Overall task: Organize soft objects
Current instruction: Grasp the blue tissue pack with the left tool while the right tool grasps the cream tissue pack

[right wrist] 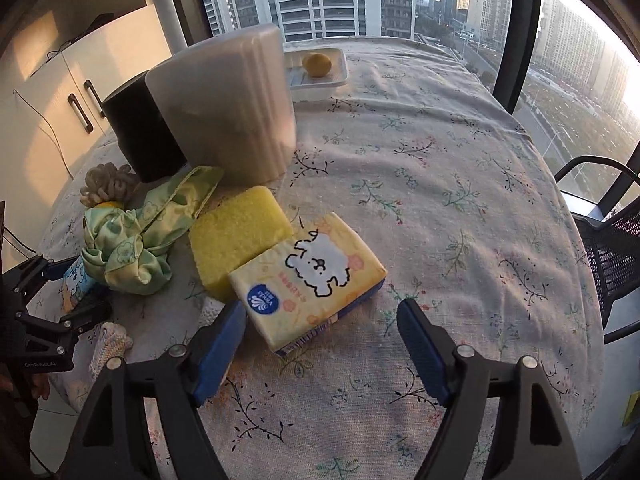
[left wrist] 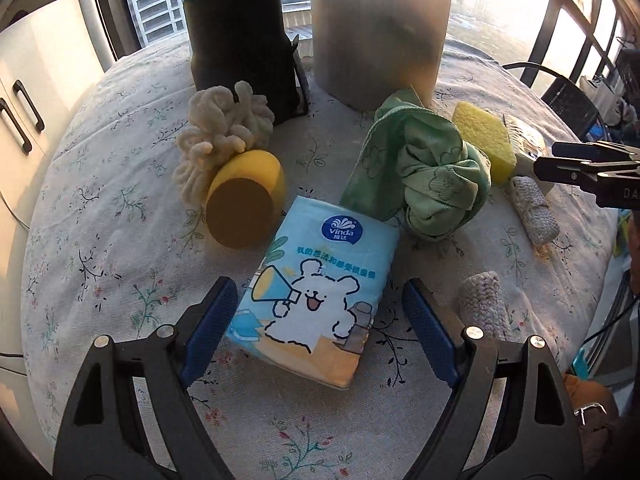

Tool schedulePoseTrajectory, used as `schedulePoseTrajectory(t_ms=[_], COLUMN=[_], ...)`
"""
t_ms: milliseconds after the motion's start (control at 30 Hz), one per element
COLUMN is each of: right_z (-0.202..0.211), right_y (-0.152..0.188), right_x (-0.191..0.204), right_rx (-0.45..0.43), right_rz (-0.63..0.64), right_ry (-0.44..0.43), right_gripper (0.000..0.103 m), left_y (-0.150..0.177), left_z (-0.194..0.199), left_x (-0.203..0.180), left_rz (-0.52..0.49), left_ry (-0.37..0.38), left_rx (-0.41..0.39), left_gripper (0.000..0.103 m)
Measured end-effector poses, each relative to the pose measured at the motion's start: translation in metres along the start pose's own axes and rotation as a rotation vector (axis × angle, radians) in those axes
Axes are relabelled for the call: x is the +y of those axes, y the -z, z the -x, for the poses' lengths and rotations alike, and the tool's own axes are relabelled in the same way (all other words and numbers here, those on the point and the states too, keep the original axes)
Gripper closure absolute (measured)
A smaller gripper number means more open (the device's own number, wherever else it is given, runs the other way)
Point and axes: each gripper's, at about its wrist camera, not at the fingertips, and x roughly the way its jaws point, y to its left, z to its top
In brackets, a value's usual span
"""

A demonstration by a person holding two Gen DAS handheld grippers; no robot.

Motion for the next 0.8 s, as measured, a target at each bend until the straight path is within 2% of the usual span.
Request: schedulePoseTrajectory(t_ms=[67,133,233,367,433,500,567,600,633,800], right_z=[-0.003,-0.007,-0.015,-0.024,-0.030,-0.031,-0.030,-0.027,-0.025,-0.015], right_y=[-0.003,-0.005,-0.010,-0.013,-0.016,-0.017,-0.018,-0.018,-0.017,-0.012], right_x=[0.000,0.001,-0.001,-0.009,-0.015,-0.016,-0.013,-0.011,-0.009,-0.004], right_rx=[0.003,-0.003,-0.006,0.012,0.030,0.013,0.007,0.003,0.005,-0.002], right_rz=[0.010,0.037,0.076,0.083,0.061,0.060,0.073,0.079,0.081,0.086], right_ry=[0.000,0.012,0.020,-0.038,-0.074,-0.076,-0.077,-0.087,-0.091,-0.027], right_gripper=[0.020,0.012,0.005,0.002,0.000,0.000,0.005,0.017,0.022,0.022], left_y=[-0.002,-0.002,-0.002,-0.002,-0.003,-0.004,-0.004,-0.002,-0.002,0.002], left_z=[0.000,-0.001,-0.003,-0.002,-0.001,-0.002,-0.001,0.000,0.001,0.008], left_x=[-0.002,-0.004,-0.005,-0.003,-0.002,-0.003,-0.003,-0.003,-0.003,0.001], left_rz=[-0.004,-0.008,0.001,0.025,0.032,0.033,0.041,0.044,0.046,0.074], left_ry=[-0.005,-0.007,-0.002,-0.002,-0.004,-0.005,-0.004,0.000,0.004,0.032], left_rx=[-0.005,-0.011,-0.021,-0.036,-0.044,-0.052,-0.058,-0.061,-0.061,-0.067], left_gripper=[0.018,0.018,0.019,0.025,0.032,0.036,0.038,0.040,0.041,0.046])
